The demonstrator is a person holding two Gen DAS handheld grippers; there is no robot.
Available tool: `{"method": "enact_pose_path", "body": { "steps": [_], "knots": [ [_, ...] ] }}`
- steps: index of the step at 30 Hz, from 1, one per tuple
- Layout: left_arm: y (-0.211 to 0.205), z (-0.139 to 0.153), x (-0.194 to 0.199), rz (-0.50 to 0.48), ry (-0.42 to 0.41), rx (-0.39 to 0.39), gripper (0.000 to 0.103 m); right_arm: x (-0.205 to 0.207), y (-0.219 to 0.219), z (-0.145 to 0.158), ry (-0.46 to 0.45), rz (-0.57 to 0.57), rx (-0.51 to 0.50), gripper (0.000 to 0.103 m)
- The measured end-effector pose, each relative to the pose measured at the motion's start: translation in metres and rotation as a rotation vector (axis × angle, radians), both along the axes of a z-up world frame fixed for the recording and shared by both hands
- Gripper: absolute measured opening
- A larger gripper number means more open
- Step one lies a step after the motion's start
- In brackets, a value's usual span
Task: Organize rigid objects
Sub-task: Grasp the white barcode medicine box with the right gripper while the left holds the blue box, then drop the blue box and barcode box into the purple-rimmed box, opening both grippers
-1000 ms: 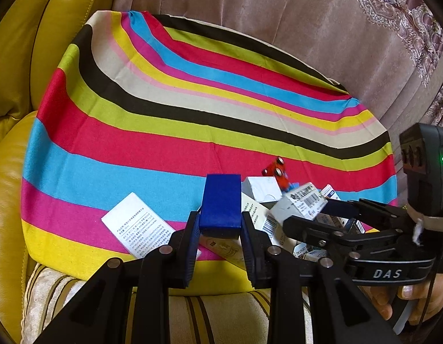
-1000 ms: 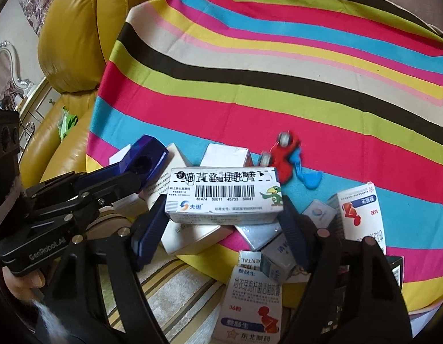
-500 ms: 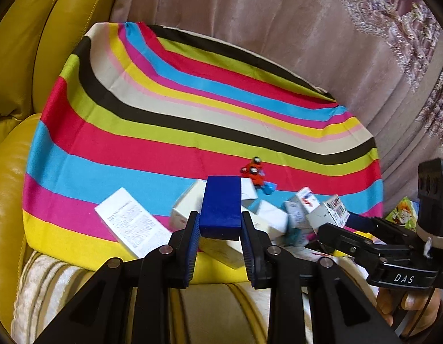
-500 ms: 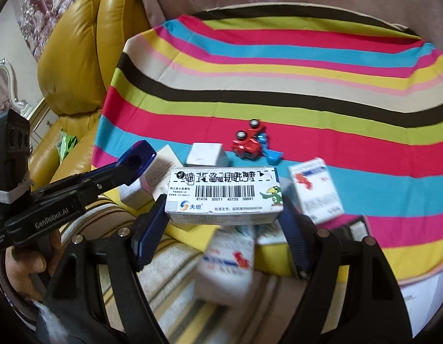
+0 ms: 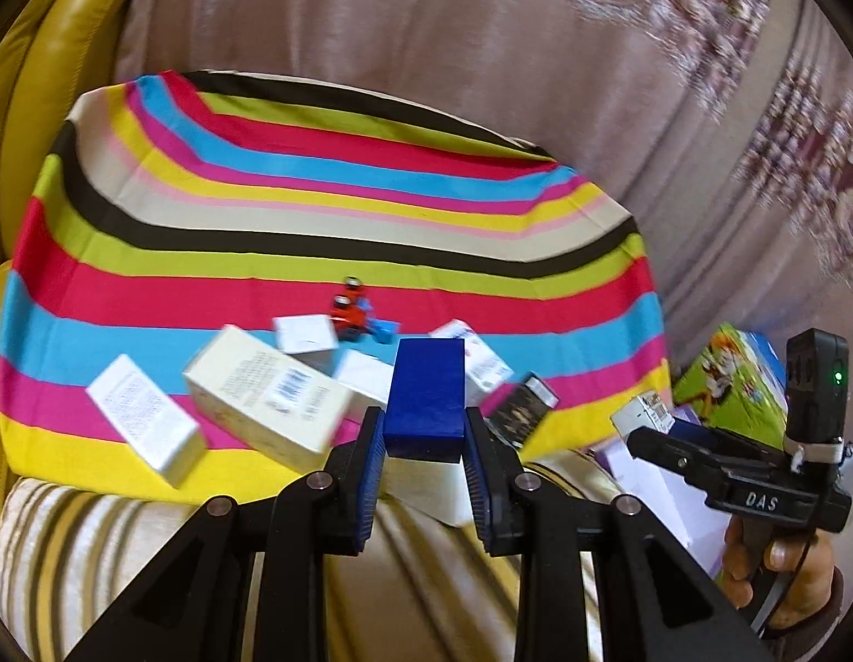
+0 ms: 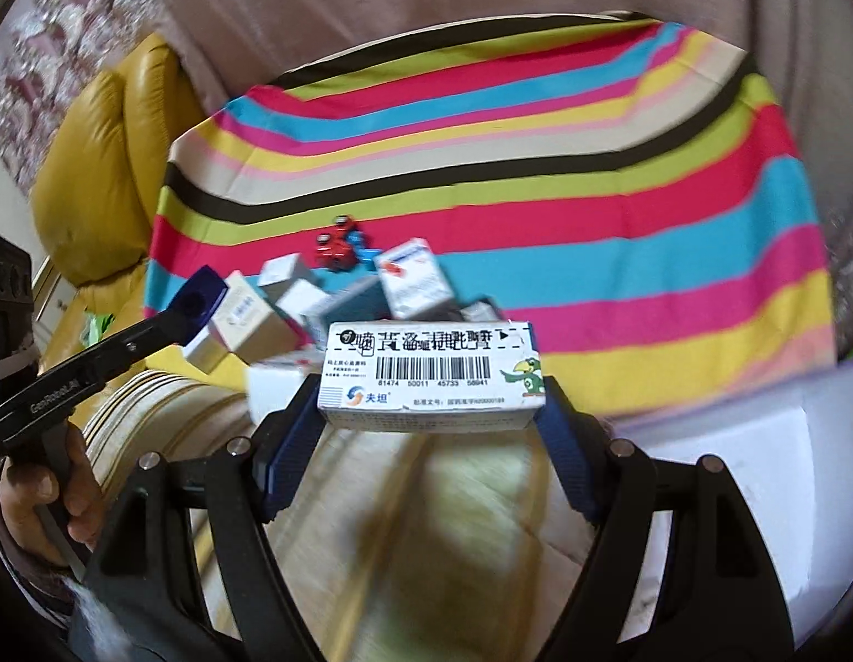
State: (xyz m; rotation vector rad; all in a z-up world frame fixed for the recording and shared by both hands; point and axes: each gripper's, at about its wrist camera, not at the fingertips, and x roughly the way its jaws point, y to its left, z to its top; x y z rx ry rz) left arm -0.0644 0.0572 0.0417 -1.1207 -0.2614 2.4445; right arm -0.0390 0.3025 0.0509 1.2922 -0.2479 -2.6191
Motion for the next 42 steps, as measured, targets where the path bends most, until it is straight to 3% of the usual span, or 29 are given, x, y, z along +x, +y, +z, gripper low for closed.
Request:
{"method": "enact_pose_path", "body": {
  "steps": [10,21,32,42],
  "knots": [
    [0.067,0.002,0.022,-0.182,-0.031,-0.014,0.029,0.037,0.066,0.002,0.007,-0.149,0.050,0.078],
    [0.155,-0.013,0.047,-0.405,-0.118,-0.063,0.029,0.080,0.135,-0.018,-0.046,-0.323,0.133,0.078],
    [0.223,-0.026,0.060,-0.534,-0.164,-0.118,0.029,0.107,0.173,-0.040,-0.106,-0.419,0.183,0.078],
    [0.254,-0.034,0.069,-0.600,-0.188,-0.141,0.029,0.120,0.187,-0.050,-0.138,-0.446,0.167,0.078]
  ]
}}
